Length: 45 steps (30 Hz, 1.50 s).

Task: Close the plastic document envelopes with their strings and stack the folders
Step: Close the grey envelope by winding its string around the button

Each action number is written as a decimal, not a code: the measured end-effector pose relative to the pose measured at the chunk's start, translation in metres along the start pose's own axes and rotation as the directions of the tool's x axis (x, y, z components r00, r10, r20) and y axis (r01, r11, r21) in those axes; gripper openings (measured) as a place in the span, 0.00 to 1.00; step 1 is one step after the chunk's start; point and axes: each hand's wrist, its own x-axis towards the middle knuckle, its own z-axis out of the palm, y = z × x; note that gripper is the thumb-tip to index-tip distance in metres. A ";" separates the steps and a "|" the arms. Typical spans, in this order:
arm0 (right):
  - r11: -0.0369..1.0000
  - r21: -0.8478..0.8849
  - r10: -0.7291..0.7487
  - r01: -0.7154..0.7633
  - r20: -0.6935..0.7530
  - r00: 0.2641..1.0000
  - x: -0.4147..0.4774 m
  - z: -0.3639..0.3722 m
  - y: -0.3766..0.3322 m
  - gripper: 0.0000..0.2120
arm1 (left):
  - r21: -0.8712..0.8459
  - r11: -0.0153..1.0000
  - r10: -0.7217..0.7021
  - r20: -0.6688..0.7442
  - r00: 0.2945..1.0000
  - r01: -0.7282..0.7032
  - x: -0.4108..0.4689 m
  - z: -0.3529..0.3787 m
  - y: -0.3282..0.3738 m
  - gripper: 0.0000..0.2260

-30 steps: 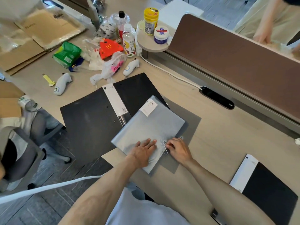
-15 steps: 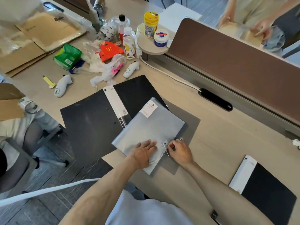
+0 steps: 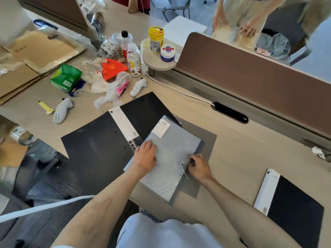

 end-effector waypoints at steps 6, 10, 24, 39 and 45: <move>0.994 0.074 0.079 -0.077 -0.014 0.997 -0.001 0.009 -0.008 0.16 | -0.202 0.963 -0.164 0.090 0.982 0.179 0.012 -0.011 -0.012 0.31; 0.985 0.126 0.121 -0.118 -0.014 0.993 -0.003 0.014 -0.013 0.19 | -0.397 0.877 -0.249 0.109 0.962 0.272 0.026 -0.019 -0.011 0.38; 0.568 0.821 0.301 -0.055 -0.144 0.943 -0.024 -0.057 0.003 0.20 | -0.965 0.133 0.026 0.232 0.972 0.227 0.021 -0.089 0.031 0.12; 0.355 0.928 0.655 -0.114 -0.160 0.738 -0.166 -0.135 0.280 0.20 | -0.853 0.491 0.180 0.297 0.938 0.176 -0.018 0.043 0.339 0.18; 0.561 0.661 0.702 -0.498 -0.062 0.709 -0.194 -0.130 0.347 0.28 | -0.596 0.775 0.063 0.406 0.912 0.211 -0.044 0.091 0.390 0.21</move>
